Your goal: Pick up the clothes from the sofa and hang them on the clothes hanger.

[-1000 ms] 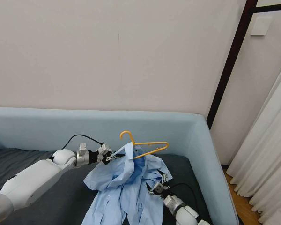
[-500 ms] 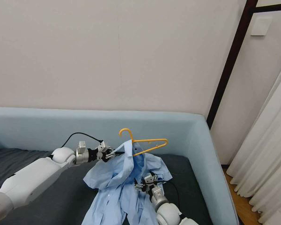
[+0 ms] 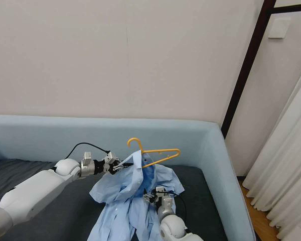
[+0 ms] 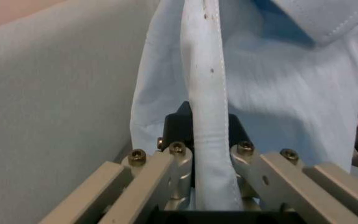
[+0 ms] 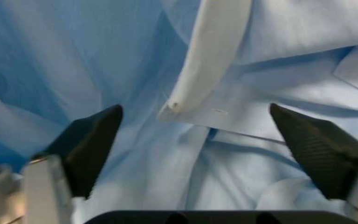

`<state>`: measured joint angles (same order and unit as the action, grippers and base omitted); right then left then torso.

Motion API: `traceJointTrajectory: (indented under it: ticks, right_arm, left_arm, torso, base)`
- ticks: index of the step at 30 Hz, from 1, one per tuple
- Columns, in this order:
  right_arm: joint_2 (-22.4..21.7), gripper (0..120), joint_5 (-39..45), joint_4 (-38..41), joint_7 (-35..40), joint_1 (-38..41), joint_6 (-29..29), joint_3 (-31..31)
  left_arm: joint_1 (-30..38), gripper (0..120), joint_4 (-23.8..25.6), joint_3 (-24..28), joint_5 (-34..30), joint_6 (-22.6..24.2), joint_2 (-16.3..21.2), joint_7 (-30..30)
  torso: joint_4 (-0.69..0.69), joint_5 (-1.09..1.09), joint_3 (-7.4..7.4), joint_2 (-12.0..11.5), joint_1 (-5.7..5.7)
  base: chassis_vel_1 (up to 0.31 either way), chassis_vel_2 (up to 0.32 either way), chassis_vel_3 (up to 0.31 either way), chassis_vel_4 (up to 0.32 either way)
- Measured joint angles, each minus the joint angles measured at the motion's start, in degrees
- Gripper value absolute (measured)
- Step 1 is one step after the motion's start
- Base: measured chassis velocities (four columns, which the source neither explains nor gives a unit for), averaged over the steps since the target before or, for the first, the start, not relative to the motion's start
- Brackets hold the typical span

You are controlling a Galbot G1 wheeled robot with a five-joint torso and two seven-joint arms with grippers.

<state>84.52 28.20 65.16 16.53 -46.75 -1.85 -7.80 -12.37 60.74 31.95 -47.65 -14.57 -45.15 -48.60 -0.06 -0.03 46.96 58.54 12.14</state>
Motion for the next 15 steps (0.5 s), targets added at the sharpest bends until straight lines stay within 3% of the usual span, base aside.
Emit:
traceJointTrajectory:
  ticks: [7, 10, 15]
  right_arm:
    - [1.17, 68, 0.6, -0.37, -0.26, 0.23, 1.11, 0.0]
    - [1.89, 51, 0.73, -1.56, 0.01, 0.91, 1.19, 0.04]
    - [2.37, 34, 0.81, -3.38, 0.66, 1.51, 1.45, 0.54]
  left_arm:
    - [0.01, 4, 0.02, 0.05, -0.14, 0.05, -0.01, 0.01]
    - [-0.19, 4, -0.05, -0.03, -0.14, 0.05, 0.08, 0.01]
    - [-0.22, 4, -0.11, -0.16, -0.15, 0.03, 0.13, 0.01]
  torso:
    - [0.0, 0.0, 0.0, 0.0, 0.0]
    - [0.0, 0.0, 0.0, 0.0, 0.0]
    - [0.0, 0.0, 0.0, 0.0, 0.0]
  base:
    - [0.0, 0.0, 0.0, 0.0]
    - [0.0, 0.0, 0.0, 0.0]
    - [0.0, 0.0, 0.0, 0.0]
